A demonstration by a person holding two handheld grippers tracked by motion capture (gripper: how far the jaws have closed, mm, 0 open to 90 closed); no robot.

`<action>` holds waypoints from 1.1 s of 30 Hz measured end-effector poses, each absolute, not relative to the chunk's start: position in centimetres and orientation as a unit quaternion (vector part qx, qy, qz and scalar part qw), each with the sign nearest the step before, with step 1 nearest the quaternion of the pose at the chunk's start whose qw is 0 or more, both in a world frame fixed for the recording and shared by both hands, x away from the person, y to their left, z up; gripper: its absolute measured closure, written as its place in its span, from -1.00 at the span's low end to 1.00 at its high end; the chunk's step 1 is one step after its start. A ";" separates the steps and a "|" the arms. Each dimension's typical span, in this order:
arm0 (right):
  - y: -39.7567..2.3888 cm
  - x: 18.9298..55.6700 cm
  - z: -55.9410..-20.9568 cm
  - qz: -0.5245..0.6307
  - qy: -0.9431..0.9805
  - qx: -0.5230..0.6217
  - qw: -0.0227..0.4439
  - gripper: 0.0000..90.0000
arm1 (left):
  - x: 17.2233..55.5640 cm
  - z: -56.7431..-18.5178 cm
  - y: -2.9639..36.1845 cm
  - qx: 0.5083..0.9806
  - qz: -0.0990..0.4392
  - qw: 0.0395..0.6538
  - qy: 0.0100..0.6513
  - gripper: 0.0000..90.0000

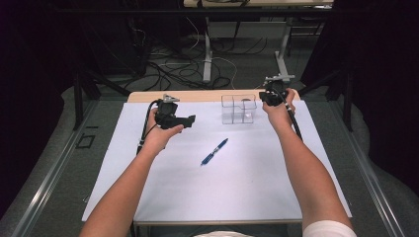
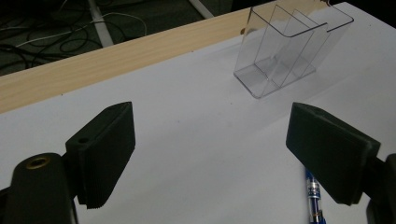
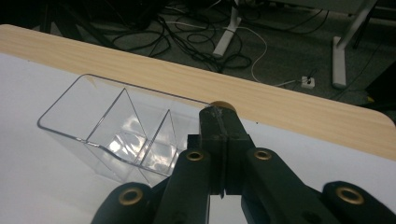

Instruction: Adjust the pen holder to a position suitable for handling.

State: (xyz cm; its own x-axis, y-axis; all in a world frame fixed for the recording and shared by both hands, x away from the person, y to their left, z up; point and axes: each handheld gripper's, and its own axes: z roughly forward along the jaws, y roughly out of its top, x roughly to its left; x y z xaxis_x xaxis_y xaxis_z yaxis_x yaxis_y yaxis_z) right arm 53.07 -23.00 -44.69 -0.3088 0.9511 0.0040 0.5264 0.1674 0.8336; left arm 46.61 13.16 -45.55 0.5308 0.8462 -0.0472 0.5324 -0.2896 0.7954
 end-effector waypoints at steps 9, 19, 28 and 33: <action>-22.4 54.9 -46.4 0.365 0.709 0.541 0.268 1.00 | 46.4 -45.3 13.7 0.776 0.197 0.400 0.447 -0.64; -22.7 55.6 -48.1 0.340 0.714 0.560 0.249 1.00 | 46.2 -45.3 13.3 0.778 0.196 0.399 0.444 -0.64; -22.2 56.0 -49.1 0.336 0.722 0.553 0.244 1.00 | 46.1 -45.2 13.5 0.778 0.196 0.400 0.442 -0.64; -22.4 56.0 -49.5 0.348 0.721 0.548 0.245 1.00 | 46.1 -45.1 13.8 0.777 0.196 0.401 0.444 -0.64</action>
State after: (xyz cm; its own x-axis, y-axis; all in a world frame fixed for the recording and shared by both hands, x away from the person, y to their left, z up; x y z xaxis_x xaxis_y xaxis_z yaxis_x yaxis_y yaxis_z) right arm 56.01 -22.45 -49.45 -0.2803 0.9595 0.0273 0.6187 0.1589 0.7694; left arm 46.07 13.78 -45.11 0.5286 0.8473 -0.0515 0.5334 -0.2844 0.7966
